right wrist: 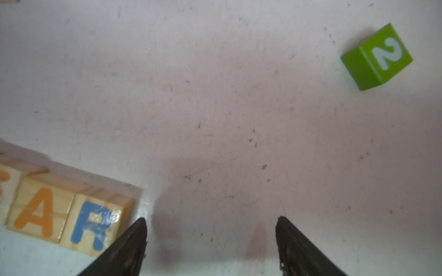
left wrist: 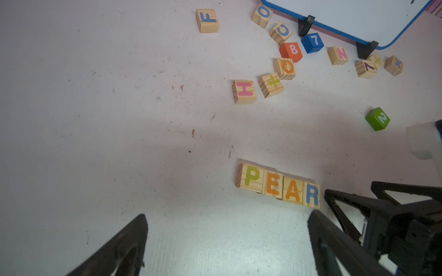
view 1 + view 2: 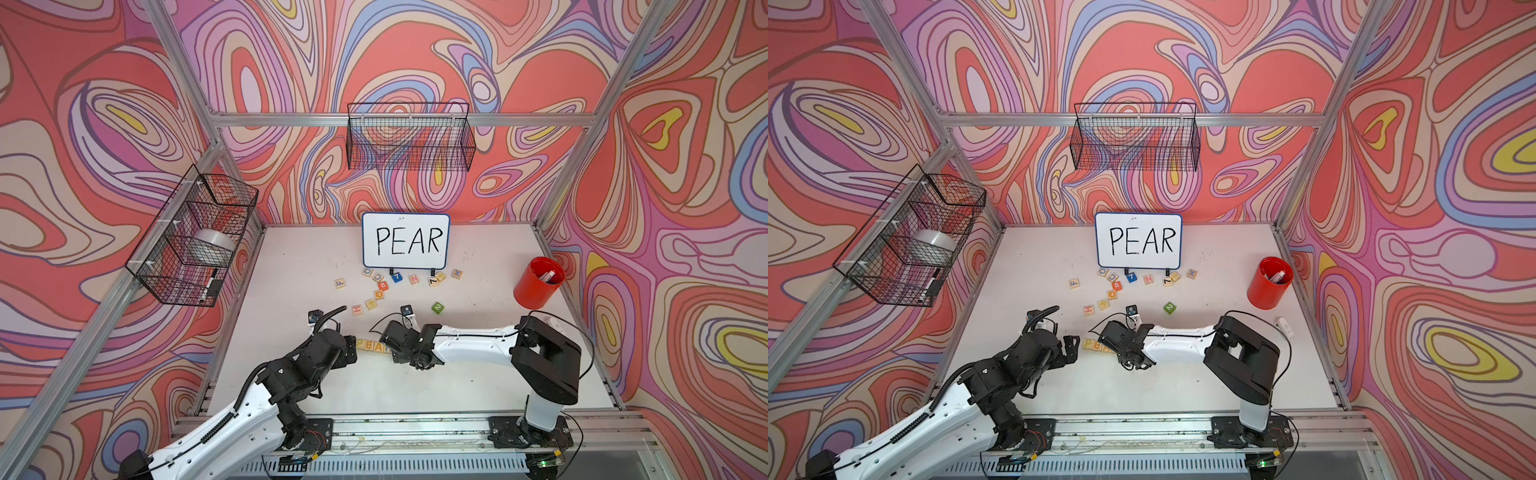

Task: Spell the uppercase word “pear” with letter blocks
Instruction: Adjust the letter block at the center of the board.

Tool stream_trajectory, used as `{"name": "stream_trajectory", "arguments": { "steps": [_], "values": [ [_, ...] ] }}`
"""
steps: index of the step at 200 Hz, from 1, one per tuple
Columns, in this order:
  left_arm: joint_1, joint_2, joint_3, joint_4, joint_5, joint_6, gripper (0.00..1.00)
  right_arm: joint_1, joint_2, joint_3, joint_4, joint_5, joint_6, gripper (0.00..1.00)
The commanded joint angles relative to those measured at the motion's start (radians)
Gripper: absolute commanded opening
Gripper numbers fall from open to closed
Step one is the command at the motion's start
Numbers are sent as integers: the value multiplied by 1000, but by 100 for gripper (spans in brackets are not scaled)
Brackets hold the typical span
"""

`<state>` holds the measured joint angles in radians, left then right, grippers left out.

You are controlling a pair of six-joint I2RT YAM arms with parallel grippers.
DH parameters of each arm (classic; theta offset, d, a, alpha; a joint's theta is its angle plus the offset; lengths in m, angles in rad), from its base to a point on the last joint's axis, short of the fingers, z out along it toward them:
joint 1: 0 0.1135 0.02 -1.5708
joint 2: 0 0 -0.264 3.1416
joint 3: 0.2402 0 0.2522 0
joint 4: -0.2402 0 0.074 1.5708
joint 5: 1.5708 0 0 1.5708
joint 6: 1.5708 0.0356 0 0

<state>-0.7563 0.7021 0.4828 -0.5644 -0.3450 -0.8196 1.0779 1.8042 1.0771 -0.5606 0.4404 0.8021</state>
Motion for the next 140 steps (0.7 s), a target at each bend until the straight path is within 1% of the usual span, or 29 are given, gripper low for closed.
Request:
{"name": "stream_trajectory", "arguments": {
  "steps": [1,24,60,62,76,107,140],
  "values": [
    [20,72,8,89,87,46,100,-28,-64,15,-97,99,-12,89],
    [37,196,19,171,169,62,100,-67,-122,-14,-142,140,-18,90],
    [42,374,23,291,247,85,100,-121,-272,-97,-163,168,-7,92],
    [43,382,50,292,250,86,100,-124,-279,-103,-164,170,-5,92],
    [43,425,67,344,271,92,100,-138,-334,-143,-170,175,10,93],
    [43,505,90,381,298,101,100,-160,-431,-215,-202,183,57,95],
    [43,562,100,420,337,89,98,-167,-497,-259,-214,189,84,97]
  ]
}}
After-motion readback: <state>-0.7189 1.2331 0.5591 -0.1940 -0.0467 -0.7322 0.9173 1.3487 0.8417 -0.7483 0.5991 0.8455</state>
